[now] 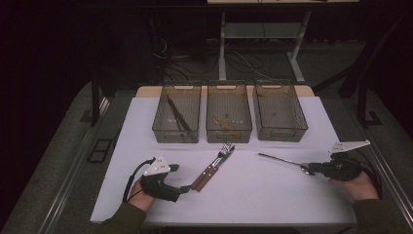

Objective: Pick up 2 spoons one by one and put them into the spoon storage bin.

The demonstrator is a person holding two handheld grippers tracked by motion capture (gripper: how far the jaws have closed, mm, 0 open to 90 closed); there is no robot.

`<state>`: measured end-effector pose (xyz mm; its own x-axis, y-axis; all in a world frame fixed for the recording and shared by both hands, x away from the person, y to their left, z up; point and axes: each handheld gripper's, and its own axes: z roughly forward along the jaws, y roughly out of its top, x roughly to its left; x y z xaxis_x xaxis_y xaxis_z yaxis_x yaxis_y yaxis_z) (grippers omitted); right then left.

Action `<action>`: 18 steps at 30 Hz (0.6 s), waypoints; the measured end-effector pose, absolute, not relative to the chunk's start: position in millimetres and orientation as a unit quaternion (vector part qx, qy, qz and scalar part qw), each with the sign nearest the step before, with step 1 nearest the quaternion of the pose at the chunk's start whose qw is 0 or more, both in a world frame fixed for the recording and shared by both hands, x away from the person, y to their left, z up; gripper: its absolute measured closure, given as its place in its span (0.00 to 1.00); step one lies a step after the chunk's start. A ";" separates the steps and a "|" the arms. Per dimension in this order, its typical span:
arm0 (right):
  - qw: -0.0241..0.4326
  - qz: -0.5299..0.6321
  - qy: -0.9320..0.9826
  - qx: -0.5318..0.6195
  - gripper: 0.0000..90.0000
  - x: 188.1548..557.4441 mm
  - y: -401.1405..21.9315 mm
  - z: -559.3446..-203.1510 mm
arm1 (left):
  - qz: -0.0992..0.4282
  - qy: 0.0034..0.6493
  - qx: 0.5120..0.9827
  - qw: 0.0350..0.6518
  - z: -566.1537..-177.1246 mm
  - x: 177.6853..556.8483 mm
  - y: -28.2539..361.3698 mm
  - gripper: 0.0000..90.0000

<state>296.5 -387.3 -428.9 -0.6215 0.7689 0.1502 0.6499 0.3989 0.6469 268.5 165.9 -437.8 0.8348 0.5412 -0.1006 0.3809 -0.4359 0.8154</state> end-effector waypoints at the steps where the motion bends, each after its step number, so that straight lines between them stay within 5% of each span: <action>1: 0.089 0.349 0.829 0.427 0.98 296.1 -387.4 -427.0 | 0.088 0.274 0.842 0.455 -437.9 268.5 165.9 0.15; 18: 0.129 0.399 0.798 0.432 0.98 296.9 -373.4 -398.8 | 0.088 0.275 0.844 0.452 -438.2 269.0 165.7 0.15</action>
